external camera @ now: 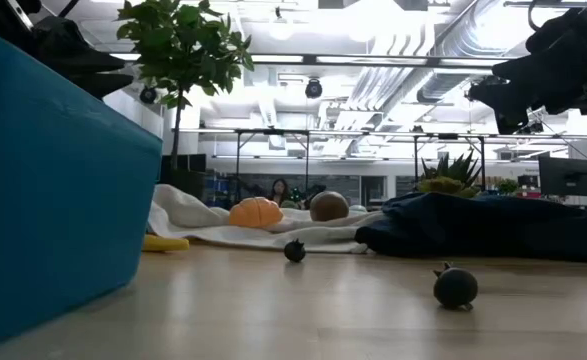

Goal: Pick and placing Produce into tupperware

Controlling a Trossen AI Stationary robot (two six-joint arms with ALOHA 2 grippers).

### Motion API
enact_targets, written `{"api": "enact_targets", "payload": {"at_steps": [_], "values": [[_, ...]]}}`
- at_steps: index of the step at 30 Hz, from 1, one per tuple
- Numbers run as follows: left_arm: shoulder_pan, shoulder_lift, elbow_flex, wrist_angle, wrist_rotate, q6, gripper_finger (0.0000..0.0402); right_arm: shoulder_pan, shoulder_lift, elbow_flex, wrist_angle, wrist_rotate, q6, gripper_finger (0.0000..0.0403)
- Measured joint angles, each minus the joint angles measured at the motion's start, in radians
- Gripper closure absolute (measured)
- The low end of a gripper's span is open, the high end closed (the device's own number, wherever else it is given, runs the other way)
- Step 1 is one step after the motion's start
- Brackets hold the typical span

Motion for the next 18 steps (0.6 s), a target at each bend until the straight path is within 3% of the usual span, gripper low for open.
{"api": "enact_targets", "payload": {"at_steps": [4, 13, 16, 18], "values": [[0.000, 0.000, 0.000, 0.000, 0.000, -0.037, 0.0318, 0.000, 0.000, 0.000, 0.000, 0.000, 0.000, 0.0206], [0.000, 0.000, 0.000, 0.000, 0.000, -0.320, 0.0318, 0.000, 0.000, 0.000, 0.001, 0.000, -0.018, 0.0206], [0.000, 0.000, 0.000, 0.000, 0.000, -0.449, 0.0318, 0.000, 0.000, 0.000, 0.002, -0.006, 0.130, 0.0206], [0.000, 0.000, 0.000, 0.000, 0.000, -0.518, 0.0318, 0.000, 0.000, 0.000, 0.022, -0.006, 0.320, 0.0206]]}}
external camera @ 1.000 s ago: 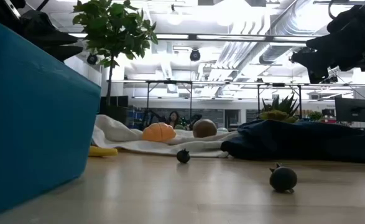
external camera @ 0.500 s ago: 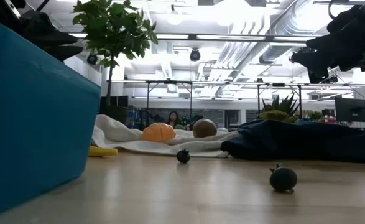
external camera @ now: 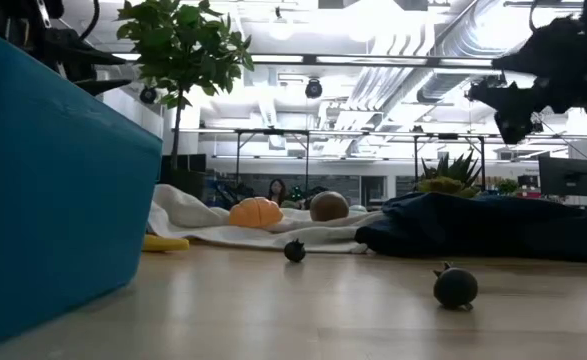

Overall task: Pick and placing Produce into tupperware
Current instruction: Put the cherry into the bin

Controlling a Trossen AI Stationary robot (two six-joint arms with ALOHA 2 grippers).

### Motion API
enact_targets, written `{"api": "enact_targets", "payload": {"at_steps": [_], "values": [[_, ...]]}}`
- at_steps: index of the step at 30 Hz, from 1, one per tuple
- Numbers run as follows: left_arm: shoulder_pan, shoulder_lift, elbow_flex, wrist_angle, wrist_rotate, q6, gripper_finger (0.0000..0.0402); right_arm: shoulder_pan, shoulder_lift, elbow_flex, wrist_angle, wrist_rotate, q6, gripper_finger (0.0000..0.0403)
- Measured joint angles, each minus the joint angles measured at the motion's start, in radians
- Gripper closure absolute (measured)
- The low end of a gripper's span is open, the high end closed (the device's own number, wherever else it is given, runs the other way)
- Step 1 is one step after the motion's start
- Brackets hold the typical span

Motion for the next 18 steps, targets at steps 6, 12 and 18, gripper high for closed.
{"api": "enact_targets", "payload": {"at_steps": [6, 12, 18], "values": [[0.000, 0.000, 0.000, 0.000, 0.000, -0.050, 0.0318, 0.000, 0.000, 0.000, 0.075, 0.042, 0.560, 0.0206], [0.000, 0.000, 0.000, 0.000, 0.000, -0.050, 0.0318, 0.000, 0.000, 0.000, 0.116, 0.134, 0.751, 0.0206], [0.000, 0.000, 0.000, 0.000, -0.005, -0.050, 0.0318, 0.000, 0.000, 0.000, 0.108, 0.244, 0.852, 0.0206]]}}
